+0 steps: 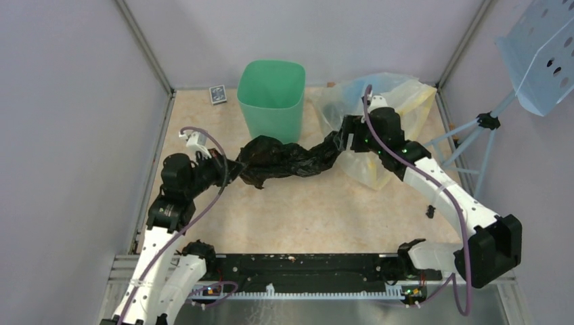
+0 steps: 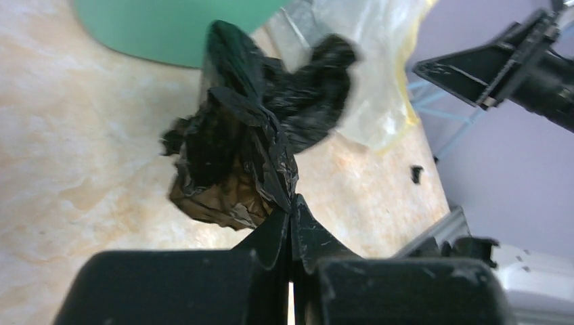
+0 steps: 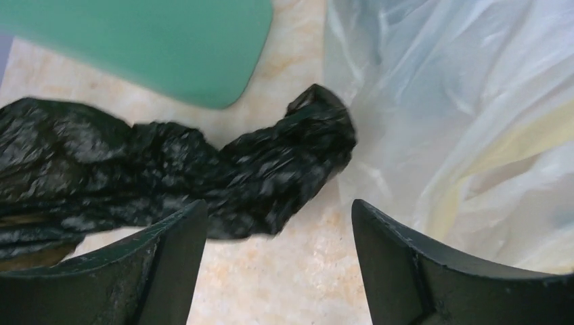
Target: Put the trash bags into the trash bin
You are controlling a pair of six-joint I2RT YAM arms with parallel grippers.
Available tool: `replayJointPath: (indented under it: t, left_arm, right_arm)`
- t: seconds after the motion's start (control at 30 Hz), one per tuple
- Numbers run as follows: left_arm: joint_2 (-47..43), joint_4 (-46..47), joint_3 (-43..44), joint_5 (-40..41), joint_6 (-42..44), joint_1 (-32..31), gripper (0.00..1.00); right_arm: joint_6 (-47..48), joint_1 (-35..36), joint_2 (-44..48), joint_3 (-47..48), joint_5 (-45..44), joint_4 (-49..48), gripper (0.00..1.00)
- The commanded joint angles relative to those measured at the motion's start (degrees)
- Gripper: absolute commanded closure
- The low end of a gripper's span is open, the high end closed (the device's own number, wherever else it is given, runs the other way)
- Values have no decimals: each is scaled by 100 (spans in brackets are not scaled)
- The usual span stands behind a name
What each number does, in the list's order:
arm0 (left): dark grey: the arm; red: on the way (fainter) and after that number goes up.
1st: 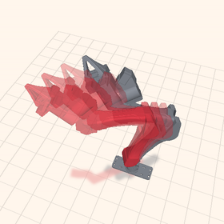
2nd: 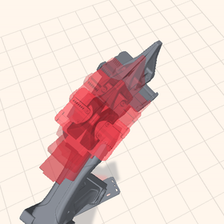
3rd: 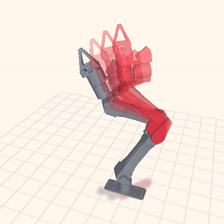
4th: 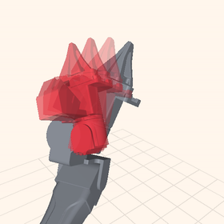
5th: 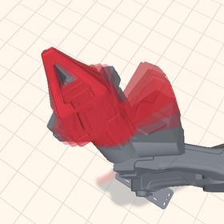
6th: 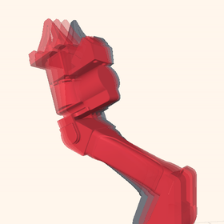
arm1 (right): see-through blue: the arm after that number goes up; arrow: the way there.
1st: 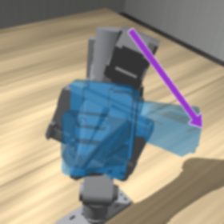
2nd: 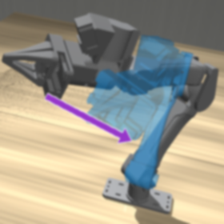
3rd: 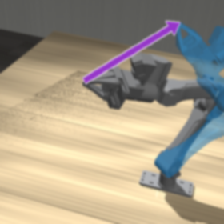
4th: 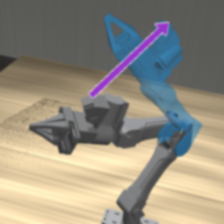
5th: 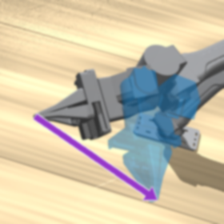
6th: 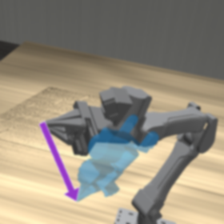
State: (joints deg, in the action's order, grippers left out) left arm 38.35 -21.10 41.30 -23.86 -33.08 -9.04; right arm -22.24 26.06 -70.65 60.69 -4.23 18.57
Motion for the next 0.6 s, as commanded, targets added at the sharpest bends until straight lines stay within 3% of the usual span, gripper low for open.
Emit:
replayJointPath:
  t: [0.0,0.1,0.23,0.43,0.57]
  left_arm:
    - [-74,480,-86,-1255,-445,4,100]
    - [-155,1092,-418,-1767,-738,-148,100]
    - [-141,1320,-585,-1487,-713,-739,100]
    - [465,1795,-656,-382,-785,-2713,100]
    - [1028,2071,-467,308,-649,-3883,100]
  right_arm:
    - [409,59,415,-167,1229,-52,25]
    - [385,319,686,-417,1268,-28,29]
    - [119,599,812,-774,1333,-22,30]
    - [-148,995,966,-1251,1816,-544,30]
    - [-294,995,964,-1325,1053,-279,31]
